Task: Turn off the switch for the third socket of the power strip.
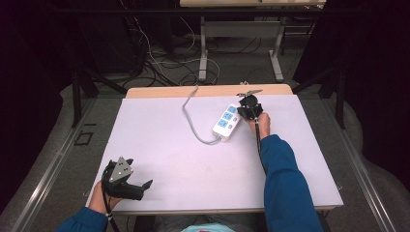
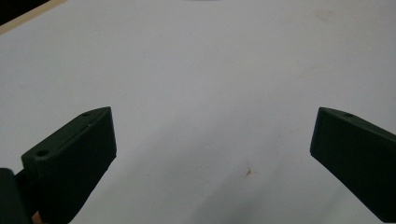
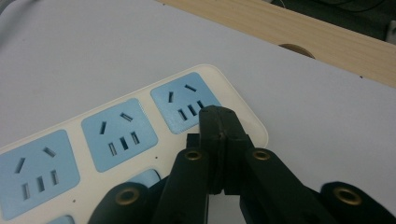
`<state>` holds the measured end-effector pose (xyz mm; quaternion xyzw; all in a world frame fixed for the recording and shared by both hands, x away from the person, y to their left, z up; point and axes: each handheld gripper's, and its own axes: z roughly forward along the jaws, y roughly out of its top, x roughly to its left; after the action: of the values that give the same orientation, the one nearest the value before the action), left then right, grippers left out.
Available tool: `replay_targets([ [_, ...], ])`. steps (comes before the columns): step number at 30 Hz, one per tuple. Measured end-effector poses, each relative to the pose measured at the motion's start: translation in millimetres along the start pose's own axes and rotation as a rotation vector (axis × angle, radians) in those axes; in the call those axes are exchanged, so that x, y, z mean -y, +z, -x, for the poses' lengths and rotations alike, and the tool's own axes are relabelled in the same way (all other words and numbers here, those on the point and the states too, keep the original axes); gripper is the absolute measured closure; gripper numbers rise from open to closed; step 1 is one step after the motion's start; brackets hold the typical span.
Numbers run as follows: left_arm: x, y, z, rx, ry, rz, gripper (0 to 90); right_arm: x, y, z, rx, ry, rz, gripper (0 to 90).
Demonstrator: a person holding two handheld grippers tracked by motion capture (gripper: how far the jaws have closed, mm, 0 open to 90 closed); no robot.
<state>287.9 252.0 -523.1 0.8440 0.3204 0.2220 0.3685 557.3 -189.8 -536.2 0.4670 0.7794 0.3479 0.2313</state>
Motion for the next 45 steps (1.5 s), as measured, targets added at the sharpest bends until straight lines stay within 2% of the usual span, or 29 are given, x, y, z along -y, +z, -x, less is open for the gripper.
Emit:
replay_targets([
  [3, 0.0, 0.0, -0.1, -0.001, -0.001, 0.000, 0.3, -0.7, -1.8, 0.0, 0.005, 0.004, 0.012, 90.0],
  [19, 0.1, 0.4, -0.2, 0.001, -0.004, 0.003, 0.3, -2.6, -3.2, 0.5, 0.007, -0.011, 0.001, 90.0],
  [25, 0.3, -0.4, 0.0, 0.000, 0.001, 0.002, 0.3, -2.2, -7.4, 1.0, -0.004, 0.012, 0.007, 89.9],
  [30, 0.1, -0.5, 0.1, -0.002, 0.000, 0.002, 0.3, -6.6, -16.2, -2.6, -0.035, -0.009, 0.026, 78.5],
  [31, -0.1, -0.7, -0.3, -0.006, 0.008, 0.002, 0.3, -7.7, -18.5, -3.8, -0.038, -0.001, 0.035, 75.8],
  [32, 0.2, -0.4, 0.2, -0.003, 0.002, 0.001, 0.3, -8.5, -21.1, -4.0, -0.043, -0.004, 0.037, 70.3],
  [33, 0.3, -0.5, 0.3, -0.003, 0.002, 0.000, 0.3, -9.1, -23.6, -4.5, -0.048, 0.005, 0.038, 66.7],
  [40, 0.3, -0.5, 0.2, -0.003, 0.001, 0.001, 0.3, -8.1, -39.6, -5.4, -0.089, -0.004, 0.040, 43.1],
  [45, 0.3, -0.6, 0.2, -0.003, -0.001, 0.002, 0.3, -3.5, -51.2, -7.1, -0.117, -0.017, 0.040, 32.9],
])
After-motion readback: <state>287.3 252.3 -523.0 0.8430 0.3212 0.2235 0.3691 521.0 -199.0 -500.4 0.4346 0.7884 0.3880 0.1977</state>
